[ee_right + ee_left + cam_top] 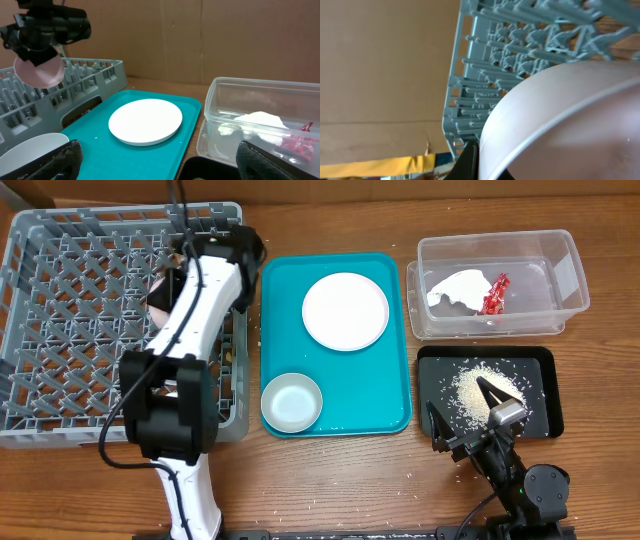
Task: Sort waste into correct bins and load items into the dishwasher
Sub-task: 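Lift the small white plate and carry it into the dish rack, then release the plate in the rack and move the left gripper back, then grasp the rim of the small white bowl with the left gripper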
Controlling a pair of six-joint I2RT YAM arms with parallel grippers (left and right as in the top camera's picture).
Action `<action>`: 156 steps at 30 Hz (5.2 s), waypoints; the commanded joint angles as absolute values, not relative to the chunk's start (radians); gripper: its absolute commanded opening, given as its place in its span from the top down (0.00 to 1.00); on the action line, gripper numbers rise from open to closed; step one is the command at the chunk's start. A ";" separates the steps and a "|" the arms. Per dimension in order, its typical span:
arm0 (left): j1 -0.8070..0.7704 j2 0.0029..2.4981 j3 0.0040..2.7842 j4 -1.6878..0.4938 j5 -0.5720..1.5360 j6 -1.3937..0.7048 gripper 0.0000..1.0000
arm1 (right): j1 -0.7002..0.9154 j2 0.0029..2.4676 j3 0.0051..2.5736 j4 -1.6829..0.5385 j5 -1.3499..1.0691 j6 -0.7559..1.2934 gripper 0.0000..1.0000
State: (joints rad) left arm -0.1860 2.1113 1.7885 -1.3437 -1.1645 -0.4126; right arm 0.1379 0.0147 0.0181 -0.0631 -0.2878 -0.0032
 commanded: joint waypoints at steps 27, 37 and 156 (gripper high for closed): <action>-0.185 2.143 1.794 -1.582 -1.285 -0.679 0.96 | 0.136 0.005 0.008 -0.057 -0.281 0.001 0.00; -0.231 2.144 1.794 -1.493 -1.139 -0.620 0.96 | 0.136 0.005 0.008 -0.057 -0.281 0.001 0.00; -0.452 1.700 1.000 -0.796 0.053 -0.506 0.71 | 0.136 0.005 0.008 -0.057 -0.281 0.001 0.00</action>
State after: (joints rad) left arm -0.4175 1.6894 1.0203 -0.8173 0.0559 -0.4843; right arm 0.1379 0.0147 0.0181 -0.0635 -0.2882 -0.0036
